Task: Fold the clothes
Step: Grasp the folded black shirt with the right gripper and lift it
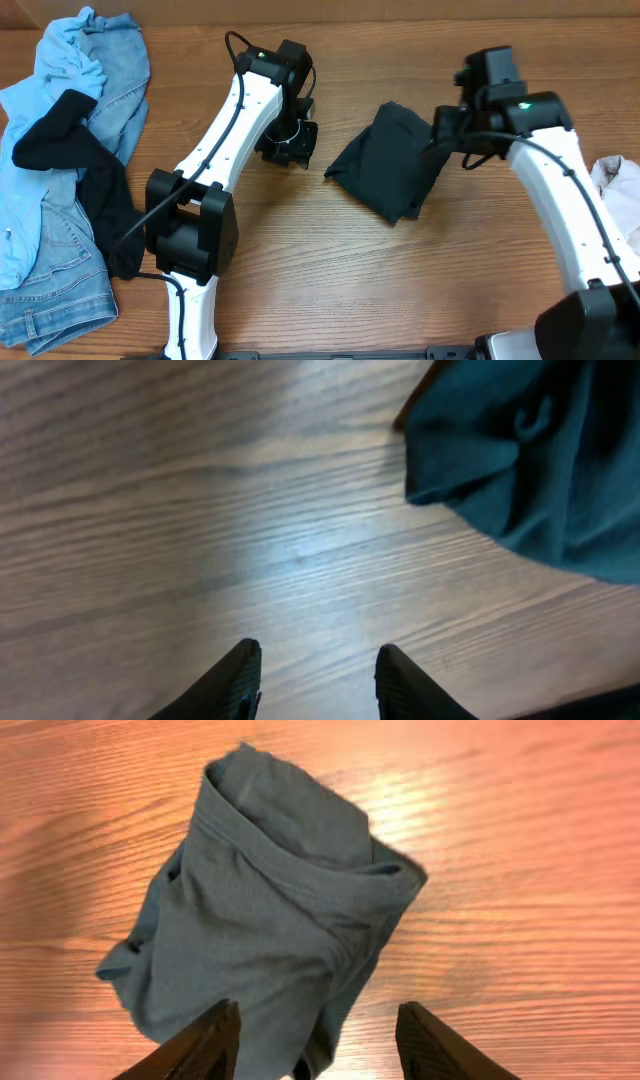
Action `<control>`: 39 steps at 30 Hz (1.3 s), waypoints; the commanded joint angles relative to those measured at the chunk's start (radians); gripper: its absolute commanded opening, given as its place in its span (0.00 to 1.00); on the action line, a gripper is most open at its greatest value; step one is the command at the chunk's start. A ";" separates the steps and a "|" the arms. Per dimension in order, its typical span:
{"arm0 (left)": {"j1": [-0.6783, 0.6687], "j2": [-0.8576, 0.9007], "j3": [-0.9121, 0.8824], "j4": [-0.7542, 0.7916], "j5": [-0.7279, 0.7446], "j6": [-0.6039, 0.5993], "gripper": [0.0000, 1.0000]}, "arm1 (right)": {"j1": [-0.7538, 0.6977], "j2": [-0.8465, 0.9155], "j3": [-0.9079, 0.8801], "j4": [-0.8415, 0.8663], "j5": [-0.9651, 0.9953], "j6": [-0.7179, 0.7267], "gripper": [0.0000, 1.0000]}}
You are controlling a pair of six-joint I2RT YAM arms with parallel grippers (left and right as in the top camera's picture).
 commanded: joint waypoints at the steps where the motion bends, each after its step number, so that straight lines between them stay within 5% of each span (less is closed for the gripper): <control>1: 0.003 -0.024 0.009 -0.010 -0.017 0.024 0.42 | -0.063 0.020 -0.117 0.039 -0.188 0.063 0.62; 6: 0.003 -0.024 0.009 -0.010 -0.017 0.024 0.43 | -0.074 0.020 -0.370 0.249 -0.285 0.063 0.81; 11: 0.003 -0.024 0.009 -0.015 -0.018 0.028 0.44 | -0.075 0.030 -0.505 0.406 -0.227 0.104 0.85; 18: 0.003 -0.024 0.009 -0.013 -0.021 0.027 0.50 | -0.074 0.177 -0.513 0.523 -0.369 0.143 0.86; 32: 0.003 -0.024 0.009 -0.018 -0.032 0.027 0.52 | -0.074 0.187 -0.513 0.654 -0.399 0.254 0.90; 35: 0.003 -0.024 0.009 -0.020 -0.032 0.027 0.52 | -0.073 0.228 -0.513 0.679 -0.399 0.257 0.84; 39: 0.003 -0.024 0.009 -0.021 -0.032 0.027 0.52 | -0.073 0.277 -0.513 0.724 -0.399 0.257 0.52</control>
